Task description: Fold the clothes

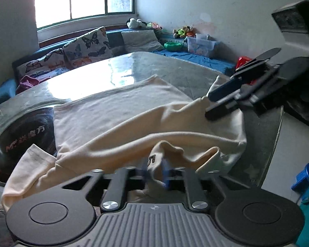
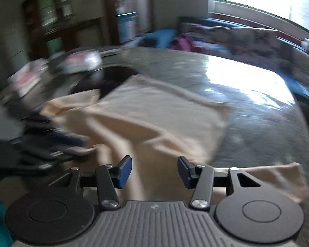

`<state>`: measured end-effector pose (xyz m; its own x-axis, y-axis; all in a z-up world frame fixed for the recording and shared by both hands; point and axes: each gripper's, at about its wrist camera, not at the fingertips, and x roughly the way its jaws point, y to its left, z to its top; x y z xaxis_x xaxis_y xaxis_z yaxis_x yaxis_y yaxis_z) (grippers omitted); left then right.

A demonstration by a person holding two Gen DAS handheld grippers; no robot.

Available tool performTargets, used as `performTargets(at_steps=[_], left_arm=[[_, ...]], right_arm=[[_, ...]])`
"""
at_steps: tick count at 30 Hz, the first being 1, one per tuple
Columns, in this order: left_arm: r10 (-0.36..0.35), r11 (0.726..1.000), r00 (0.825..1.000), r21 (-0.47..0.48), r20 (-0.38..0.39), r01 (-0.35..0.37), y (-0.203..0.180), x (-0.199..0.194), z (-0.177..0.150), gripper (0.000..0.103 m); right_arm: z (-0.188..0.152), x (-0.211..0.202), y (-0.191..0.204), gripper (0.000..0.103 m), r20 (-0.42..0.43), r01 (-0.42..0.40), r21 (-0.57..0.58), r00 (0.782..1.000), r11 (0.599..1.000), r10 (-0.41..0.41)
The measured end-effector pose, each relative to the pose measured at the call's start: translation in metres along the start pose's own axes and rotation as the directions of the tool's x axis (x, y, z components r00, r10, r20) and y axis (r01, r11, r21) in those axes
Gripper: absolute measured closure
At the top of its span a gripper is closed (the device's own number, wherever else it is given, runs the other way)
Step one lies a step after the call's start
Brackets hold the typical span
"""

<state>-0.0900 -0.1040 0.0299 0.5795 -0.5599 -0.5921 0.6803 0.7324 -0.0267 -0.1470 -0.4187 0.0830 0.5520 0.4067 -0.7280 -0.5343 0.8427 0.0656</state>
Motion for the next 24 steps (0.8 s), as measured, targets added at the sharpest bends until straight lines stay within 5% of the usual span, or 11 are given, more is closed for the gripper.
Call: performTargets(at_steps=[8,18,24], left_arm=[[0.016,0.998,0.999,0.067,0.048,-0.019,-0.004,-0.039,-0.014,0.100],[-0.031,0.997,0.997,0.069,-0.068,0.035,-0.002,-0.041,-0.042,0.100],[-0.036,0.999,0.999,0.001,0.002,0.036,0.016,-0.051,-0.025,0.097]], right_arm=[[-0.007,0.006,0.044,0.064,-0.054,-0.099,-0.113,0.994,0.989,0.093],[-0.030,0.026,0.065,0.067,-0.197,-0.196,-0.158,0.967,0.968,0.163],[-0.034,0.012,0.073,0.067,-0.243,-0.254,-0.202,0.949,0.946,0.202]])
